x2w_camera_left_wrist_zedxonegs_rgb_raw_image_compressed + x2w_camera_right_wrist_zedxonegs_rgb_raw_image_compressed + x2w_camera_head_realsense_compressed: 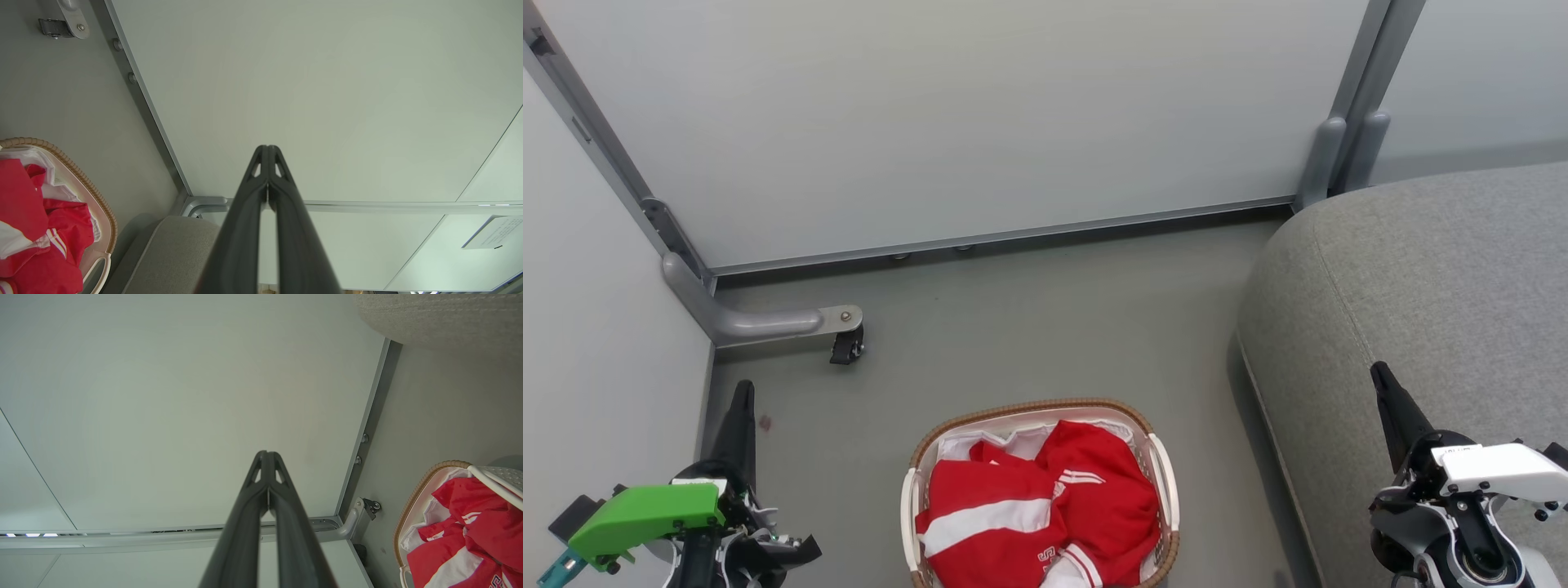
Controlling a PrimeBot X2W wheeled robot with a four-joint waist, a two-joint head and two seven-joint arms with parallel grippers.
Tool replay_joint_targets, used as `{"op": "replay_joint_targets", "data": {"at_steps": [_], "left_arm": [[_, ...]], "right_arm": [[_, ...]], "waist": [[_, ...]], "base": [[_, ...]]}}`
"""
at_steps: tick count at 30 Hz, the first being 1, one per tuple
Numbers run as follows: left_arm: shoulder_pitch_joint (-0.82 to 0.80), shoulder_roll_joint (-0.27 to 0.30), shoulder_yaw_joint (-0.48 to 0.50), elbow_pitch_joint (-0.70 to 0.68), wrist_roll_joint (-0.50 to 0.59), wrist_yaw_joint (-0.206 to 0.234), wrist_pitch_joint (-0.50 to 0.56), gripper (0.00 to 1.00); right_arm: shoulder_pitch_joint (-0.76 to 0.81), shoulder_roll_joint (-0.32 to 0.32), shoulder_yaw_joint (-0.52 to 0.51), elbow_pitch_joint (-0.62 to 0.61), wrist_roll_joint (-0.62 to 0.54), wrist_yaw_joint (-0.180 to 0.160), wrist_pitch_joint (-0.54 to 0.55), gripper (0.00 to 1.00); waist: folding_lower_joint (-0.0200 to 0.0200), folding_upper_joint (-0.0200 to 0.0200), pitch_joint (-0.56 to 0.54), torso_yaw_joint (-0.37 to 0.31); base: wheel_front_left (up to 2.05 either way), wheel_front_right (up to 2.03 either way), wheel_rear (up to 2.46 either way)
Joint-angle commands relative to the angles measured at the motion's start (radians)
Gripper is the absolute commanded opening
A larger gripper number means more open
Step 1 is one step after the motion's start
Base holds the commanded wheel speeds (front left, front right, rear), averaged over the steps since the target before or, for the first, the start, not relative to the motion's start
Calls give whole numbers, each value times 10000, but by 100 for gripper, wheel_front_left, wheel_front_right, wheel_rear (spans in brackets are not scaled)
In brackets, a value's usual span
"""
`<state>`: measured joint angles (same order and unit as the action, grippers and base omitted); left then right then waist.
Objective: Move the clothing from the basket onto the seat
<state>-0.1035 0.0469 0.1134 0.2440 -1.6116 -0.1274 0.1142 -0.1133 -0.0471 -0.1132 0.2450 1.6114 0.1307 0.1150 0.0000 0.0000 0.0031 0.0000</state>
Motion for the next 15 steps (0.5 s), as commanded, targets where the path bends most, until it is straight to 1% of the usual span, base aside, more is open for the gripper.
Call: {"op": "replay_joint_targets", "data": {"at_steps": [1, 15], "left_arm": [[-108, 68, 17, -12, -28, -66, 26, 0], [-108, 69, 17, -12, -28, -65, 26, 0]], "right_arm": [[109, -65, -18, -27, 32, 0, 12, 0], [109, -65, -18, -27, 34, 0, 11, 0]], "waist": [[0, 0, 0, 0], [0, 0, 0, 0]], "base": [[0, 0, 0], [0, 0, 0]]}}
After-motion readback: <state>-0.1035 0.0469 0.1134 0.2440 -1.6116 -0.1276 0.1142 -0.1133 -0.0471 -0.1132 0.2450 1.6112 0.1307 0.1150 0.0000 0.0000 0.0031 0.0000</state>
